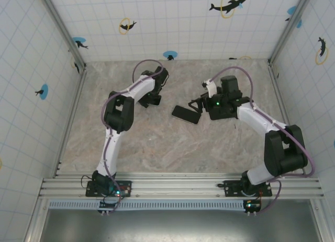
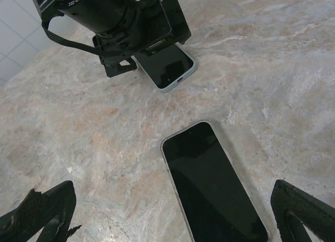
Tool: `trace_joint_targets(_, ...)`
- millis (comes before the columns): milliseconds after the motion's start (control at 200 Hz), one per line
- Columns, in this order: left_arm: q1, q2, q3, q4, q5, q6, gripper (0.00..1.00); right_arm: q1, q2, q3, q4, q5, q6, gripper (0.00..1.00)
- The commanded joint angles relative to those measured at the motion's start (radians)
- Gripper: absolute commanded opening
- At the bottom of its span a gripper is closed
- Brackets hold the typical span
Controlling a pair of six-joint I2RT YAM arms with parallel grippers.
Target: Take the phone out of the phone case
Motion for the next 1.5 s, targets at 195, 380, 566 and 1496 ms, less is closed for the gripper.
trace_joint_targets(195, 0.004, 0.042, 0.04, -0.076, -0.005, 0.006, 0.98, -0.012, 0.018, 0.019, 0.045, -0.032, 0.028, 0.98)
trace_joint_targets(380, 0.002, 0.047, 0.046, -0.122, -0.001, -0.005, 0.98, -0.03, 0.023, 0.019, 0.044, -0.046, 0.031, 0.98)
trace_joint_targets(566, 0.0, 0.05, 0.037, -0.162, 0.03, -0.015, 0.98, -0.04, 0.021, 0.022, 0.055, -0.065, 0.042, 0.98)
trace_joint_targets(1496, 0.017, -0.162, -0.159, -0.001, 0.015, 0.098, 0.57, -0.053, -0.056, -0.139, 0.284, -0.056, 0.297, 0.98)
